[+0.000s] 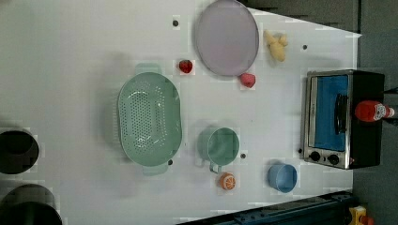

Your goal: Pick Ketchup from oven and place it on table.

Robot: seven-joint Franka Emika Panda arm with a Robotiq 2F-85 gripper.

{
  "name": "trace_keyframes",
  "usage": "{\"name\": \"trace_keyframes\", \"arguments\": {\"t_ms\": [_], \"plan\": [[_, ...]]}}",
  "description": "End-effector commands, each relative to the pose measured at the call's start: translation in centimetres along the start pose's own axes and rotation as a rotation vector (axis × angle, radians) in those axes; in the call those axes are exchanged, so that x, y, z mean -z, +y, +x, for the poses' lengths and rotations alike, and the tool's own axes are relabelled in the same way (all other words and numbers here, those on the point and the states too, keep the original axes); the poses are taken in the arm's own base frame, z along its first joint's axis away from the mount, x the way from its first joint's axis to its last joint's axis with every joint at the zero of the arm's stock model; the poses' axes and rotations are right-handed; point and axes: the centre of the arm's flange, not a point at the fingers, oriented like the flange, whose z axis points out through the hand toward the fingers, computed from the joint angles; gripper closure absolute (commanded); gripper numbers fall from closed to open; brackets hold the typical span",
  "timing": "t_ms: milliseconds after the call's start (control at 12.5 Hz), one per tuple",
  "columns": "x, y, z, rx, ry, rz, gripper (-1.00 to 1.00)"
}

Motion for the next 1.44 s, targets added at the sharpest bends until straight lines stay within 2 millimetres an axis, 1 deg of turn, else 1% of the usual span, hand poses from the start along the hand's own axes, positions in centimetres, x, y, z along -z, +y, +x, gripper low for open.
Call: {"name": "trace_keyframes", "arguments": {"t_ms": [80,400,480,640,720,880,960,1040,1200,1280,1360,1440], "plan": [[-1.9,0.8,1.7,-0.077,-0.025,-0.001,-1.0],[-3.5,0.8,1.4,-0.086,-0.038,-0.013,-1.0],[-3.8,0.9,1.4,-0.087,-0.039,-0.017,-0.91],[-4.1,1.0,1.4,-0.088,-0.035,-0.014,-0.43],[-3.9,0.9,1.4,-0.087,-0.033,-0.009,-0.27],[-3.6,0.9,1.6,-0.089,-0.031,-0.006,-0.26],[-3.1,0.7,1.8,-0.088,-0.024,0.003,-0.27],[-1.9,0.2,2.0,-0.084,-0.01,0.023,-0.26],[2.3,-1.3,1.9,-0.051,0.02,0.066,-0.26],[4.6,-2.0,1.4,-0.017,0.026,0.06,-0.27],[7.2,-2.7,0.4,0.021,0.025,0.046,-0.27],[10.0,-3.4,-1.1,0.06,0.021,0.039,-0.27]]}}
